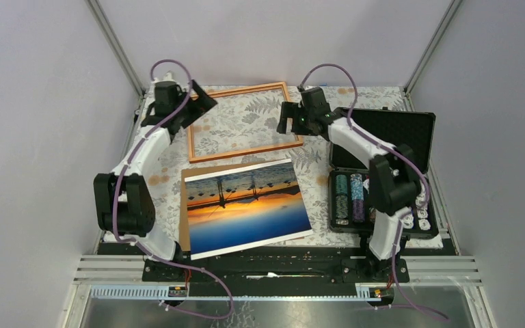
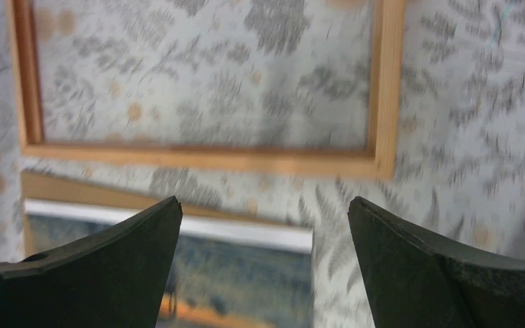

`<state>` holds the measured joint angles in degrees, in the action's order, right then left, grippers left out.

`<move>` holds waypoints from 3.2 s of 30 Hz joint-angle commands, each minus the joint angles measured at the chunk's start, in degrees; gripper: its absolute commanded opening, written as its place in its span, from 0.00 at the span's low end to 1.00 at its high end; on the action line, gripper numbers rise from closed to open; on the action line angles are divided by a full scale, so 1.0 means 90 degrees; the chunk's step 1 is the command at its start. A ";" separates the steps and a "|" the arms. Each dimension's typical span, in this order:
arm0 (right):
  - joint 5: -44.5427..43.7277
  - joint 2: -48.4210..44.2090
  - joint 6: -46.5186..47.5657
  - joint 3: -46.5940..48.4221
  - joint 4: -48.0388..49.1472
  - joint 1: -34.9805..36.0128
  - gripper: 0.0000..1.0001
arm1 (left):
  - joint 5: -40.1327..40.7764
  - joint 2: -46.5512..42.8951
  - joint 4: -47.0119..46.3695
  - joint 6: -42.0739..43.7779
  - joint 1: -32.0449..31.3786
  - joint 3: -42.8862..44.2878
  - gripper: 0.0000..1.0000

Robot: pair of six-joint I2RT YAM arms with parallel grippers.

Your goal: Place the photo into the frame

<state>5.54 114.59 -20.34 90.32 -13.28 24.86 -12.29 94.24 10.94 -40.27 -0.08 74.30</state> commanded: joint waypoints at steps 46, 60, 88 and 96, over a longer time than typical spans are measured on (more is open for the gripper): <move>0.0488 -0.5642 -0.2711 -0.6990 -0.0557 0.1937 0.74 | 0.0721 -0.3783 -0.0661 -0.1167 -0.4360 -0.5522 0.99; 0.0912 -0.6391 -0.3691 -0.7330 0.0889 0.1930 0.69 | 0.1059 -0.3812 -0.0673 -0.1144 -0.4553 -0.5580 0.99; 0.0496 -0.5641 -0.5799 -0.8539 0.4190 0.1945 0.64 | 0.1054 -0.3434 -0.1394 -0.1509 -0.4790 -0.6033 0.99; 0.0350 -0.4869 -0.5886 -0.8461 0.4741 0.2009 0.48 | 0.1024 -0.3419 -0.1494 -0.1515 -0.4866 -0.5937 0.99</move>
<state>11.20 67.70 -72.93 13.26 25.26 41.76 -2.76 62.98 -1.15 -53.58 -43.29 20.95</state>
